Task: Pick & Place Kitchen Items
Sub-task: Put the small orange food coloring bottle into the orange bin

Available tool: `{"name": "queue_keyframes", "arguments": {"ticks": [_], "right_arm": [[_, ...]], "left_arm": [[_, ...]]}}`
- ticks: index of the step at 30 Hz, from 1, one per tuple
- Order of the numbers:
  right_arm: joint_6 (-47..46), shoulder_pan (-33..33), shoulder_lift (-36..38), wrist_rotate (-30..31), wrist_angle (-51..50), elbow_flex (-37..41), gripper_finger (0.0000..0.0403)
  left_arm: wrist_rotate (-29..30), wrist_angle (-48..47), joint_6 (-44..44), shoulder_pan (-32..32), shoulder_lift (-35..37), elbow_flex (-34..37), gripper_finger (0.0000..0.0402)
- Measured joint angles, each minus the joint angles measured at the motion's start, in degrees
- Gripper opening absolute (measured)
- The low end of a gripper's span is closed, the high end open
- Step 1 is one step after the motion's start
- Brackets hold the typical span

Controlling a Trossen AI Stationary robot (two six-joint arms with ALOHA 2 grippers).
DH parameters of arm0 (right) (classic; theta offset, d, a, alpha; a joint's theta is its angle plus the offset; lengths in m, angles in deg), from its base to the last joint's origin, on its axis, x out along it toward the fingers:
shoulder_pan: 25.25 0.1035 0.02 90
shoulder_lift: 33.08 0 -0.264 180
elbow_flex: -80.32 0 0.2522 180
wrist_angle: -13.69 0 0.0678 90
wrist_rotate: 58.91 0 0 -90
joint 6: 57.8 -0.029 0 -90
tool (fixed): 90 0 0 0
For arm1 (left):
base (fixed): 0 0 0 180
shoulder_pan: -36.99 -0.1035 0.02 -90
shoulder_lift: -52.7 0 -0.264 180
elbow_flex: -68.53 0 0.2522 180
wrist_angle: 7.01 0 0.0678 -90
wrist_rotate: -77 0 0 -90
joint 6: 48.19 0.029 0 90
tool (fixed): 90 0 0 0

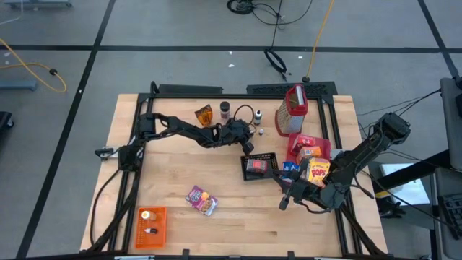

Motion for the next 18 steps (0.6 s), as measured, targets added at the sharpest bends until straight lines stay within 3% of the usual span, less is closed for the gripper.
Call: {"name": "queue_keyframes", "arguments": {"ticks": [5,18], "right_arm": [[0.0,0.0,0.0,0.0,-0.2,0.0,0.0054],[-1.9,0.0,0.0,0.0,-2.1,0.1,0.0054]], "left_arm": [[0.5,-4.8,1.8,1.1,2.2,0.0,0.0053],[0.8,-35.6,1.6,3.9,16.7,0.0,0.0038]]}}
